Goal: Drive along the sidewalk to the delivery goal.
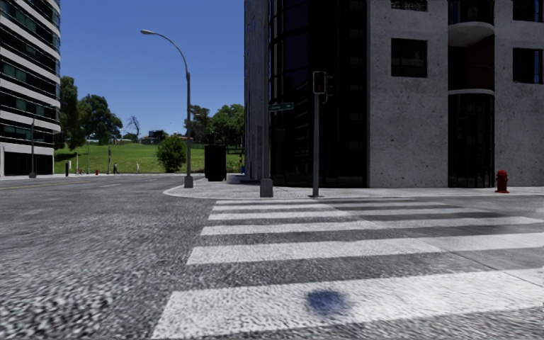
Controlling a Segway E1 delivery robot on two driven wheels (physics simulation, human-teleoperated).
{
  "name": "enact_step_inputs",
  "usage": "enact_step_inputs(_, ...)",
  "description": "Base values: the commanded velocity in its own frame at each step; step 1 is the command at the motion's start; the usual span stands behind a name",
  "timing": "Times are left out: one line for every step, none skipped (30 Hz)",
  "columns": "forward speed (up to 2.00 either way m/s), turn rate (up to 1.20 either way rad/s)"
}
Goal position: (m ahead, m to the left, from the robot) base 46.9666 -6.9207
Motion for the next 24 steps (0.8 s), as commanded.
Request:
enact_step_inputs(1.23, 0.00)
enact_step_inputs(1.23, 0.00)
enact_step_inputs(1.23, 0.00)
enact_step_inputs(1.23, 0.00)
enact_step_inputs(1.23, 0.00)
enact_step_inputs(1.25, 0.02)
enact_step_inputs(1.43, 0.07)
enact_step_inputs(1.79, 0.07)
enact_step_inputs(2.00, 0.08)
enact_step_inputs(2.00, 0.08)
enact_step_inputs(2.00, 0.08)
enact_step_inputs(2.00, 0.08)
enact_step_inputs(2.00, 0.08)
enact_step_inputs(2.00, 0.08)
enact_step_inputs(2.00, 0.12)
enact_step_inputs(2.00, 0.16)
enact_step_inputs(2.00, 0.16)
enact_step_inputs(2.00, 0.19)
enact_step_inputs(2.00, 0.19)
enact_step_inputs(2.00, 0.20)
enact_step_inputs(2.00, 0.18)
enact_step_inputs(2.00, 0.13)
enact_step_inputs(2.00, 0.11)
enact_step_inputs(2.00, 0.11)
